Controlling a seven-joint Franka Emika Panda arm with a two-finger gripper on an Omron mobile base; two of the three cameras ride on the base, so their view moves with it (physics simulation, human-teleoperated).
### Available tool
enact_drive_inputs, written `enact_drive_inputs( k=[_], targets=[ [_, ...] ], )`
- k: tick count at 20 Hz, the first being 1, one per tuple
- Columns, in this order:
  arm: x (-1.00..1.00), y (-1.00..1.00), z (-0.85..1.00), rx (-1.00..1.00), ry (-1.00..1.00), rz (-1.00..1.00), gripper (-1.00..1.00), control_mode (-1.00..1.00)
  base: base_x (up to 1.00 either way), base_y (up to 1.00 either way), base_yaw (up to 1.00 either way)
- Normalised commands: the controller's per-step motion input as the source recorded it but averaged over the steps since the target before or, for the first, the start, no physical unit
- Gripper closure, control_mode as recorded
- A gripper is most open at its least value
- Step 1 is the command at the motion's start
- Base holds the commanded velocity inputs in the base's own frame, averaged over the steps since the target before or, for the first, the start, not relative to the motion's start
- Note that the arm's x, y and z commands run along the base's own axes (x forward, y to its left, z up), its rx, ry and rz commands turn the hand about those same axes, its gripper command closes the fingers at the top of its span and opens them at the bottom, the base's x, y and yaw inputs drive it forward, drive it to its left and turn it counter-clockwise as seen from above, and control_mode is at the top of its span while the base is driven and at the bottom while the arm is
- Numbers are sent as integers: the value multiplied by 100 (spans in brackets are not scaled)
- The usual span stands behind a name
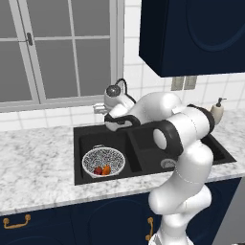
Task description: Put the colander in the sink, put the tangerine, tangerine, mango in the colander, and turn on the sink faucet and pour water over the colander.
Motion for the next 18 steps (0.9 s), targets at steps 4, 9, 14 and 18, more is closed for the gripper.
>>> enact_drive_inputs(
  k=[4,9,14,18],
  targets=[
    [71,21,0,0,2,0,-100,-100,0,0,0],
    [53,14,0,0,1,0,-100,-100,0,0,0],
    [-51,6,40,0,0,0,-100,-100,0,0,0],
    [-82,48,76,0,0,0,-100,-100,0,0,0]
  ],
)
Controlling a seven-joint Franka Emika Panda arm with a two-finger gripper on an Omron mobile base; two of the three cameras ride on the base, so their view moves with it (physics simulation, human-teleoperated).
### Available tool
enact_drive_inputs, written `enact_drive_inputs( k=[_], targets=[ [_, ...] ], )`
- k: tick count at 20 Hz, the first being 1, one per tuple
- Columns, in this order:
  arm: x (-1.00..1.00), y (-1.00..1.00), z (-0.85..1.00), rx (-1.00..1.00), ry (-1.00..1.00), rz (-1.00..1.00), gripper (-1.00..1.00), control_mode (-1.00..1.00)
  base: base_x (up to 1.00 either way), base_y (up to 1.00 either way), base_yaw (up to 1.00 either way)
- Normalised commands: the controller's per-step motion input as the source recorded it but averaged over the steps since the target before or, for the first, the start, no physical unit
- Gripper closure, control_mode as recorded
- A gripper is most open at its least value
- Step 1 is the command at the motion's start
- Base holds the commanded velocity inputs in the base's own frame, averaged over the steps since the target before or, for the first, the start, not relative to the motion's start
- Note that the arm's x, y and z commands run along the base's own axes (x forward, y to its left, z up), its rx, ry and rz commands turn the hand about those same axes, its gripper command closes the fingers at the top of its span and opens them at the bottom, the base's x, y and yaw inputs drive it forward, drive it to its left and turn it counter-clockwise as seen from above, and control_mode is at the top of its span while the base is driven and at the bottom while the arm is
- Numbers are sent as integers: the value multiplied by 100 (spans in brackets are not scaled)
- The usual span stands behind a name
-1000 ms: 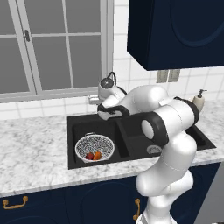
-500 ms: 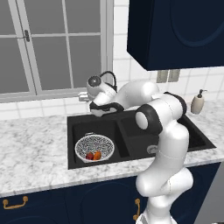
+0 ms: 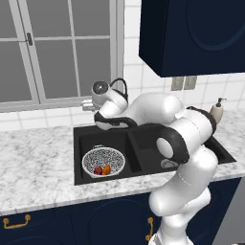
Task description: Put the colander in the sink, put the tangerine, tangerine, mango in the colander, and turn on the sink faucet and pour water over the colander.
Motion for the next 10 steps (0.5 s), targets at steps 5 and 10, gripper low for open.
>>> enact_drive_inputs(
  k=[5,10],
  targets=[
    [-97,-10,88,0,0,-1,-100,-100,0,0,0],
    [-100,-95,58,11,0,-3,-100,-100,0,0,0]
  ],
)
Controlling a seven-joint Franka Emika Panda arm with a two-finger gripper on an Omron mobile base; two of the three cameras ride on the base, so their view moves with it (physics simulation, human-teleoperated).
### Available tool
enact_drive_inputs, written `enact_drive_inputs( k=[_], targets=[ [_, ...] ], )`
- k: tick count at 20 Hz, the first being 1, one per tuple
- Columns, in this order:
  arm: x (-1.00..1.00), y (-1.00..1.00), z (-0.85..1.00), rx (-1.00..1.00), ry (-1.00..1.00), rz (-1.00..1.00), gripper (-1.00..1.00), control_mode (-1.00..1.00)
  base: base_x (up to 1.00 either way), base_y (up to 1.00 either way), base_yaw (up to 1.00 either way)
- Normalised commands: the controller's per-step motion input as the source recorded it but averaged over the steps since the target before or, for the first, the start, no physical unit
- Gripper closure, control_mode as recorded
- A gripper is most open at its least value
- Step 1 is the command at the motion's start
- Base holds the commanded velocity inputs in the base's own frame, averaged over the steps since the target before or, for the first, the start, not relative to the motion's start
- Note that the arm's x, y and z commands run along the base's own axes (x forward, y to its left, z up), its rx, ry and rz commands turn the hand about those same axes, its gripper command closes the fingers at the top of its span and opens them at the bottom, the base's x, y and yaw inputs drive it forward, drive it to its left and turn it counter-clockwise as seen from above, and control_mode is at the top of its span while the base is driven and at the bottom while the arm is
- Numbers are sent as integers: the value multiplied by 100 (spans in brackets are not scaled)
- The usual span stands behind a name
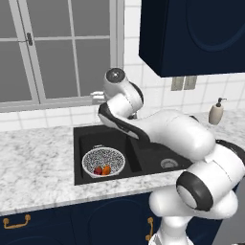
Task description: Put the colander in the sink, put the tangerine, tangerine, mango in the colander, and turn on the sink faucet and pour water over the colander.
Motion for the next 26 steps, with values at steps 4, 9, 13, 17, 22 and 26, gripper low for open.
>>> enact_drive_inputs(
  k=[4,9,13,17,22,26],
  targets=[
    [-85,-100,10,23,2,0,-100,-100,0,0,0],
    [-49,-100,0,22,3,0,-100,-100,0,0,0],
    [-4,-100,-10,14,0,0,-100,-100,0,0,0],
    [1,-100,-21,9,0,2,-100,-100,0,0,0],
    [23,-68,-28,6,0,5,-100,-100,0,0,0],
    [64,-13,-28,9,0,9,-100,-100,0,0,0]
  ],
)
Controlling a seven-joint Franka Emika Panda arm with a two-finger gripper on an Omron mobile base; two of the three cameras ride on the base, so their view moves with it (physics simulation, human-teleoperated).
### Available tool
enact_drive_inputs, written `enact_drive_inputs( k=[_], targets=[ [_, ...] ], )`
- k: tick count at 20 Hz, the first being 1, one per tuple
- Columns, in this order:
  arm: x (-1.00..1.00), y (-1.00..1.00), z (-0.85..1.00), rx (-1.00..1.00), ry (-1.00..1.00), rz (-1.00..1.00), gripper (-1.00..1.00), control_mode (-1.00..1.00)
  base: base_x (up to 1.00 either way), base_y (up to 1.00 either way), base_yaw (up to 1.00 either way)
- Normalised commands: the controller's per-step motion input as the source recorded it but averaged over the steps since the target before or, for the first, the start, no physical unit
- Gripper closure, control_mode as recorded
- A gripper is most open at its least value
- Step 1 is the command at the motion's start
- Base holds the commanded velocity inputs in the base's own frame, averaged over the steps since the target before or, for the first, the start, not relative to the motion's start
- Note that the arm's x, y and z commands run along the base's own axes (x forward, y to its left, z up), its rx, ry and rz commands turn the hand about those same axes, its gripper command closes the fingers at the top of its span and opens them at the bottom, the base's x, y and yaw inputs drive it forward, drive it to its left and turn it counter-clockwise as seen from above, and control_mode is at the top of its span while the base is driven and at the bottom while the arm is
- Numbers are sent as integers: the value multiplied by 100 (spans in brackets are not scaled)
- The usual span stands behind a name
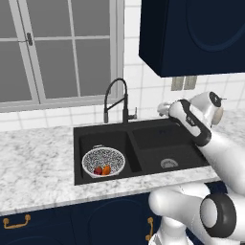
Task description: Put the colander in the sink, put the tangerine, tangerine, mango in the colander, and turn on the sink faucet and pour water over the colander.
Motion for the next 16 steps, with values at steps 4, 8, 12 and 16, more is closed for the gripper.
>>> enact_drive_inputs(
  k=[4,8,12,16],
  targets=[
    [66,0,-31,10,-3,12,-100,-100,0,0,0],
    [49,0,-34,10,-11,14,-100,-100,0,0,0],
    [55,0,-27,9,-13,11,-100,-100,0,0,0],
    [69,3,-20,4,-3,2,-100,-100,0,0,0]
  ],
)
